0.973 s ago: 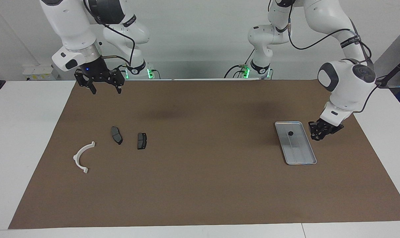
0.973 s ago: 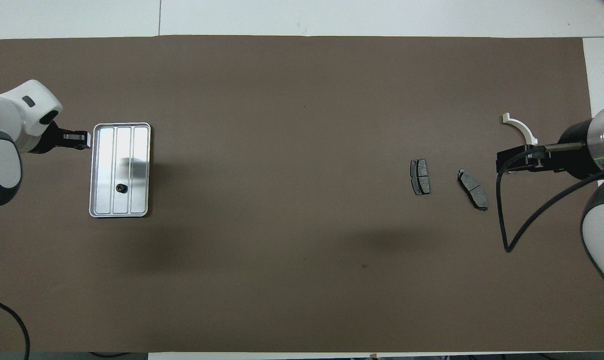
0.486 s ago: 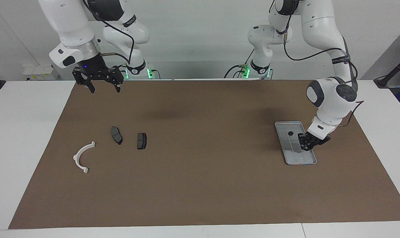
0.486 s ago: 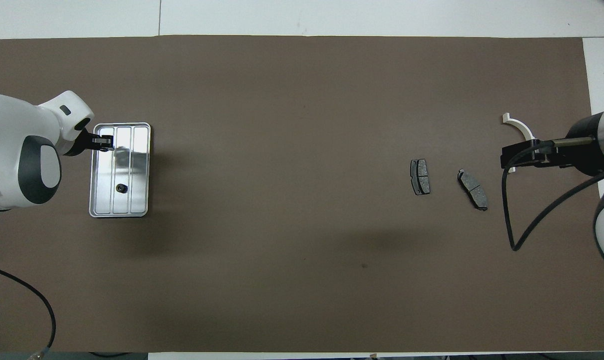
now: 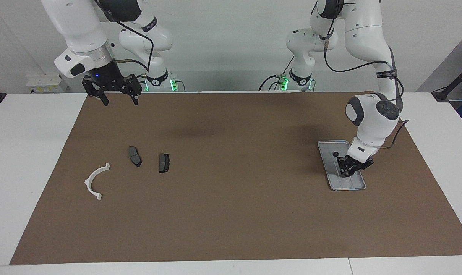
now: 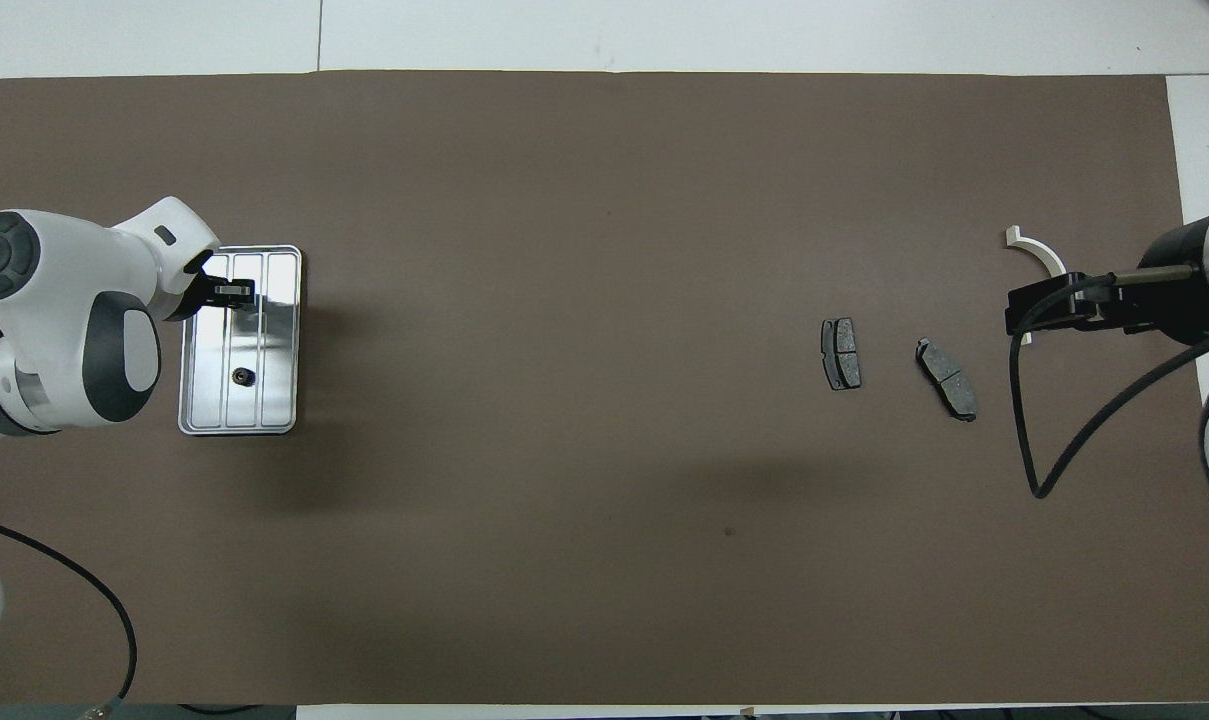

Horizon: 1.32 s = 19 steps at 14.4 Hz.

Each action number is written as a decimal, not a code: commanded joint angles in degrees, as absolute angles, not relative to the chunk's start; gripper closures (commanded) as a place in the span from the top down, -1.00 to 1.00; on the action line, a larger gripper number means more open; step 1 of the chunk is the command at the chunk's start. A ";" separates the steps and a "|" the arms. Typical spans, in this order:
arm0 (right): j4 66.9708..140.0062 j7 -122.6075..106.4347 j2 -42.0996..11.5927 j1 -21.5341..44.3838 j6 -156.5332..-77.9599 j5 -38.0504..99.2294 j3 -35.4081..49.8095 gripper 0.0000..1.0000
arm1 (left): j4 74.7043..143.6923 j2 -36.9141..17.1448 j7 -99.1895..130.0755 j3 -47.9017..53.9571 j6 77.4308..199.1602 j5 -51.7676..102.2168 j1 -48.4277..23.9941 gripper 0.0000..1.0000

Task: Pick bearing gear from pile to tray
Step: 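Lower the second bearing into the tray and open the left gripper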

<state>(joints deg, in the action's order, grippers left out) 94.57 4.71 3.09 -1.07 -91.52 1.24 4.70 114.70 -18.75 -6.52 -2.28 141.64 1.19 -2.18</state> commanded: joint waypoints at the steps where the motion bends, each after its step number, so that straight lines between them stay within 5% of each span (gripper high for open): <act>1: 93.08 2.81 2.63 -1.06 -90.26 3.34 3.87 1.00 | 116.37 -18.72 -5.80 -3.08 144.32 1.93 -3.25 -1.00; 8: 93.08 2.64 3.16 0.53 -90.18 3.34 2.99 1.00 | 117.51 -18.98 -5.80 -3.08 145.99 1.93 -3.34 -1.00; 9: 93.08 2.64 3.16 0.53 -90.18 3.43 2.99 1.00 | 117.51 -18.98 -5.89 -3.08 145.99 1.93 -3.34 -0.63; 11: 93.16 2.64 3.25 0.62 -90.18 3.43 3.08 1.00 | 117.42 -18.98 -6.06 -3.08 145.64 1.93 -3.34 0.57; 12: 93.16 2.46 3.34 0.62 -90.26 3.43 3.08 1.00 | 117.33 -18.98 -6.06 -3.08 145.46 1.93 -3.34 0.77; 15: 93.34 2.29 3.78 0.62 -90.26 3.43 3.16 1.00 | 116.28 -19.16 -5.98 -3.08 145.02 1.93 -3.25 1.00; 19: 93.43 2.37 3.78 1.93 -90.26 3.51 2.73 1.00 | 114.35 -16.89 -0.29 -2.81 143.88 1.93 -3.43 1.00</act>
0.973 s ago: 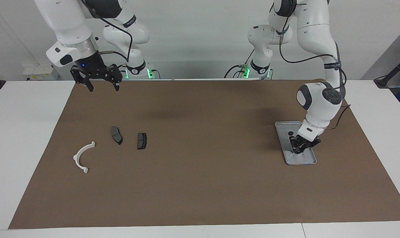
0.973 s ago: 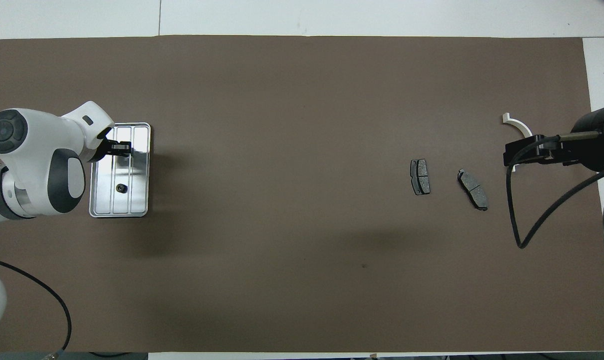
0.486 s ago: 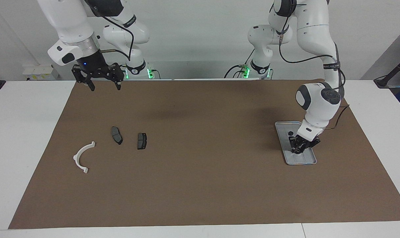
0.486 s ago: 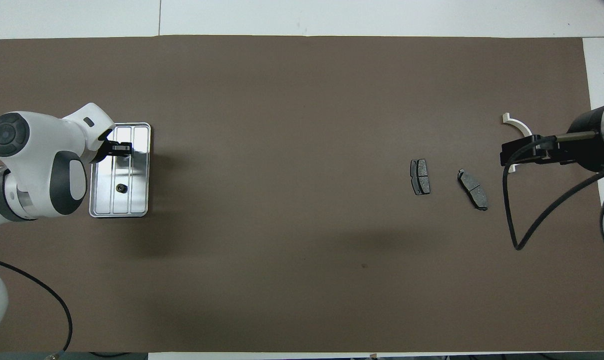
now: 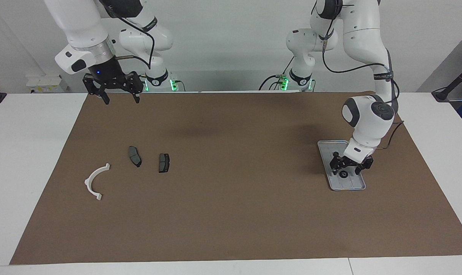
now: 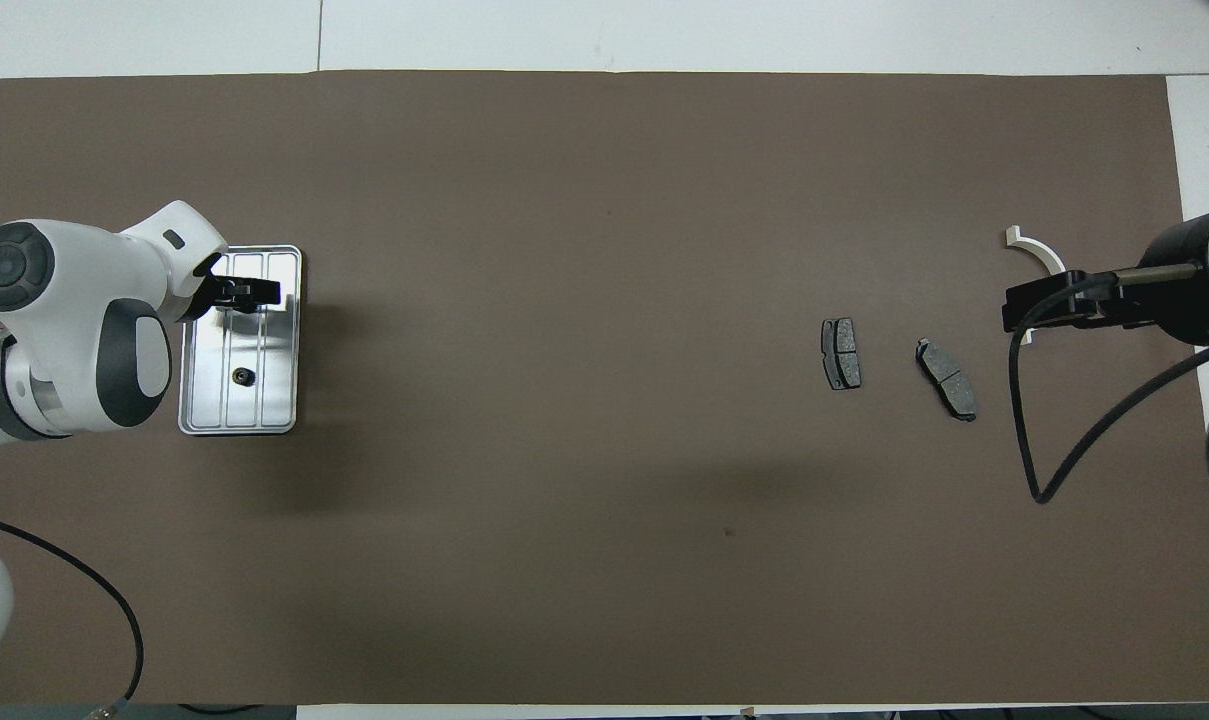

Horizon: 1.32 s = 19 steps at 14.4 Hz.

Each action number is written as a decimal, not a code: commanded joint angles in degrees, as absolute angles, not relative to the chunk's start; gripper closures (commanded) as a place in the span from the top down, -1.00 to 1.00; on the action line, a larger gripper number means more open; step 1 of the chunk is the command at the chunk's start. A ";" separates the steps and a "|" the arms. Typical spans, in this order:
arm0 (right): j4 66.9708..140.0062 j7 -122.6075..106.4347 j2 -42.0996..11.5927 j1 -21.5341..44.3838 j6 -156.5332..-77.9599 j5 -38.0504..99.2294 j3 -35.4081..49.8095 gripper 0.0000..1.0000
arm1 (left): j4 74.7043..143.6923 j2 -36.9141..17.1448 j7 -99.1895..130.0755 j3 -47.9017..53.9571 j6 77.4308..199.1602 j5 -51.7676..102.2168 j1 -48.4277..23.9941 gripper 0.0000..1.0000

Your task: Pick bearing gear from pile to tray

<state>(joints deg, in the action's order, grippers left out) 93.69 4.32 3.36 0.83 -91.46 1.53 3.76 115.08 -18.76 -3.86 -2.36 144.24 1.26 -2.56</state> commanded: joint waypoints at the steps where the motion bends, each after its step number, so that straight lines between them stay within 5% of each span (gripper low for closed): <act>1: 93.43 2.37 3.78 2.19 -90.26 3.52 2.29 1.00 | 114.17 -15.48 2.00 -2.64 143.79 1.93 -3.43 1.00; 10: 93.69 2.11 3.78 4.92 -90.35 3.60 -1.76 1.00 | 112.25 4.47 25.23 -1.06 125.92 1.67 -4.66 1.00; 13: 93.87 1.76 3.78 1.77 -90.61 3.52 1.39 1.00 | 104.00 4.31 9.10 0.18 106.31 0.97 -4.48 1.00; 19: 93.87 1.85 3.87 1.49 -90.53 3.60 2.11 1.00 | 100.37 4.83 1.33 0.18 94.15 0.88 -4.39 1.00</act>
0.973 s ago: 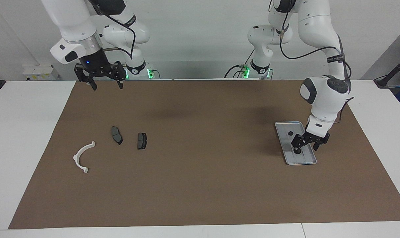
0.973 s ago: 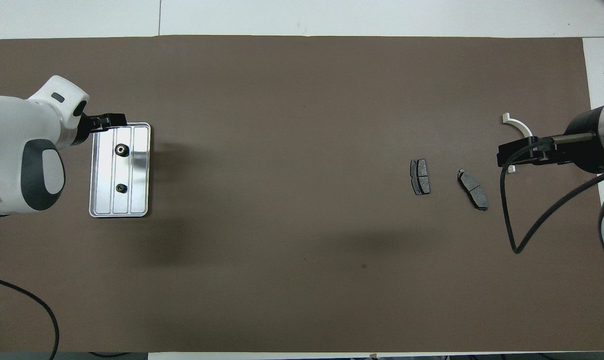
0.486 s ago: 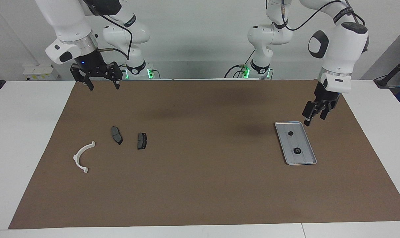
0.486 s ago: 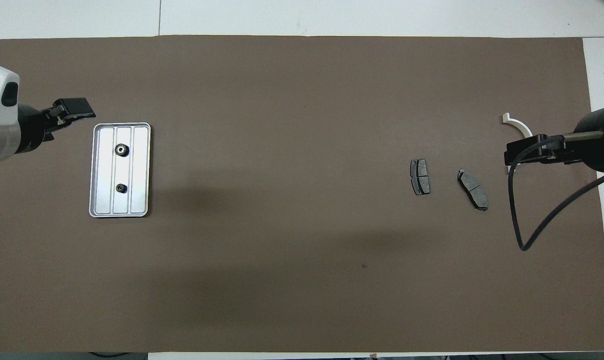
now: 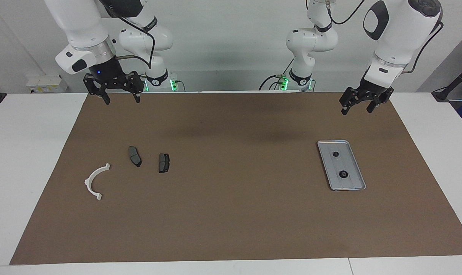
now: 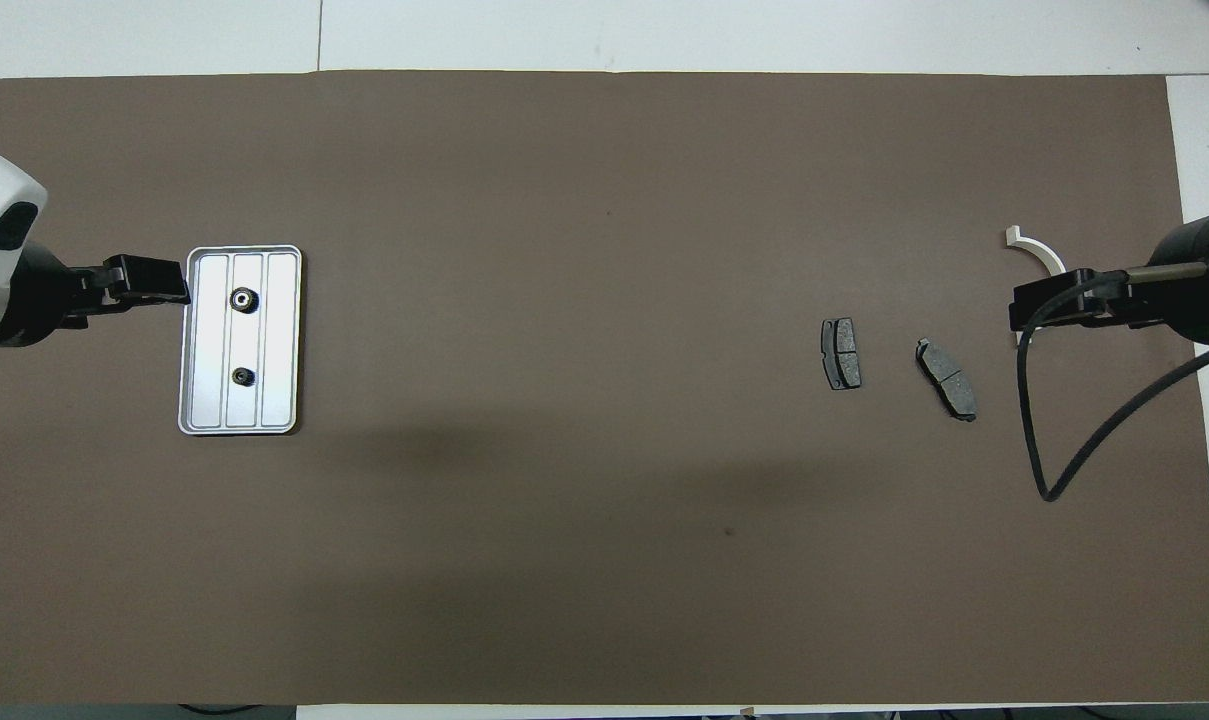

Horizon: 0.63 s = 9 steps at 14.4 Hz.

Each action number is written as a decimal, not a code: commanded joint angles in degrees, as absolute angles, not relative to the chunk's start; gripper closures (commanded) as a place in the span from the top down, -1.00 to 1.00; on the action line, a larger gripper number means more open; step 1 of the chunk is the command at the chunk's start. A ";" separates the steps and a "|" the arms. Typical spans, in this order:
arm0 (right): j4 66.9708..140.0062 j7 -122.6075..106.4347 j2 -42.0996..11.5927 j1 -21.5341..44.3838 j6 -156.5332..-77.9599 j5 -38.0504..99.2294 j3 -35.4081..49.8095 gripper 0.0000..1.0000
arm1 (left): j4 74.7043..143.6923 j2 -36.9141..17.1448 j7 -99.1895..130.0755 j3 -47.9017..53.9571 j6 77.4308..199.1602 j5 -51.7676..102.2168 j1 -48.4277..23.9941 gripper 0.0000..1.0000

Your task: Pick bearing gear from pile to tray

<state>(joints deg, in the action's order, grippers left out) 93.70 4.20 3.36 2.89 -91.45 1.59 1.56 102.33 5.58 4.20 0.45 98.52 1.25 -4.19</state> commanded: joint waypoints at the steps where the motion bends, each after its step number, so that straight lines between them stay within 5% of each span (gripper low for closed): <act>1: 93.87 1.85 3.87 1.49 -90.53 3.60 2.11 1.00 | 100.37 4.92 0.45 0.18 93.17 0.88 -4.31 1.00; 9: 93.87 1.85 3.96 1.76 -90.44 3.60 1.85 1.00 | 97.40 4.14 -2.28 0.70 90.53 -0.18 -4.57 1.00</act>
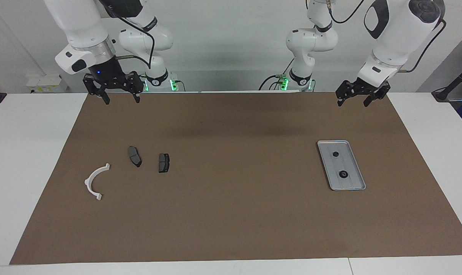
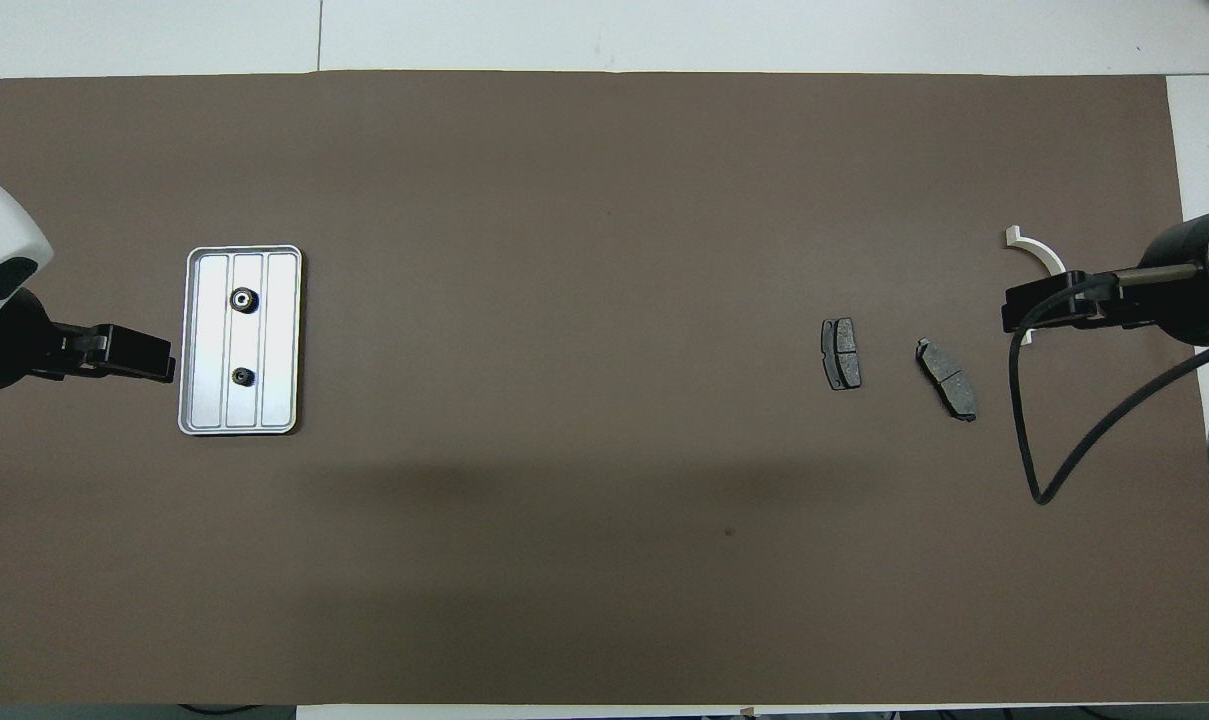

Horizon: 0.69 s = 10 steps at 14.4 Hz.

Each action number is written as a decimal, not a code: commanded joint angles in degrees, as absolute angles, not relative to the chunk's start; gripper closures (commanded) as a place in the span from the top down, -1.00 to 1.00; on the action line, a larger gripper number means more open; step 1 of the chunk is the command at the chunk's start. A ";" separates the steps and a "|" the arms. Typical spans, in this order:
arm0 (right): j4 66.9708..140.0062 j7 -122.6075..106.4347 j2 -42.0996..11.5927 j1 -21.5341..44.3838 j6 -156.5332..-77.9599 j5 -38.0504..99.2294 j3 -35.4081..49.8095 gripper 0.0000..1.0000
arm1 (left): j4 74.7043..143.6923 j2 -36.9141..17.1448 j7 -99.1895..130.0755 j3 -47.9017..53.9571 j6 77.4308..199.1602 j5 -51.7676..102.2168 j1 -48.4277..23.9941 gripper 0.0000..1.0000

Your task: Pick bearing gear from pile to tray

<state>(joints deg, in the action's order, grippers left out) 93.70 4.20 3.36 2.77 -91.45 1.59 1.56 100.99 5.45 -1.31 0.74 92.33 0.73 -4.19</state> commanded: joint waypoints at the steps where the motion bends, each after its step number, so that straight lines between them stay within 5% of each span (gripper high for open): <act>1: 93.87 1.85 4.04 1.76 -90.44 3.52 1.85 1.00 | 96.43 3.78 -2.29 0.70 90.09 -0.18 -4.57 1.00; 10: 93.87 2.11 4.04 1.41 -90.61 3.52 1.93 1.00 | 95.80 3.25 -2.29 0.62 89.03 -0.17 -4.31 1.00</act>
